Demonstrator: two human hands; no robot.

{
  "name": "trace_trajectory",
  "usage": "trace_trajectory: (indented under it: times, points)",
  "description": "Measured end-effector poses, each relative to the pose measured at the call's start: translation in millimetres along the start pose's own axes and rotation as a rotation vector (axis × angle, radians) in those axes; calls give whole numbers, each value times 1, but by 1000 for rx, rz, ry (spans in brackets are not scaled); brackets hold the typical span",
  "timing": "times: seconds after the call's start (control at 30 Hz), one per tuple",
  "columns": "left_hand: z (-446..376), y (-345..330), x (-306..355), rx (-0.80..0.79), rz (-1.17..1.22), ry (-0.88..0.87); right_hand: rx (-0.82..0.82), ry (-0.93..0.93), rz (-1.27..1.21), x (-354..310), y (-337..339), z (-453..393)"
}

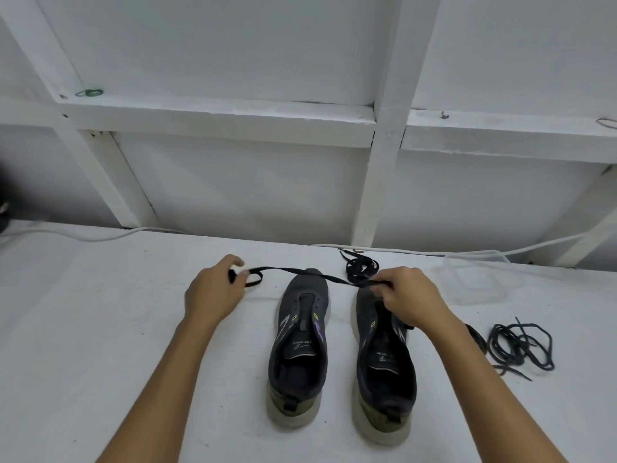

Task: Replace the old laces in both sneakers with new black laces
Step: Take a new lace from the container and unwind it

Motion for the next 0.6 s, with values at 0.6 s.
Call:
trace_trajectory:
  times: [0.6]
  points:
    - [22, -26, 82, -65, 167, -300, -2, 108, 134, -26, 2, 4]
Point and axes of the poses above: each hand's wrist, its own z-axis away from the middle knuckle, its own y-axis out of the back of the hand, x = y × z, the point moved 10 cm from there along -z, towards the middle knuckle, and after that the axes turned 3 degrees about y, right-handed, at the moved point
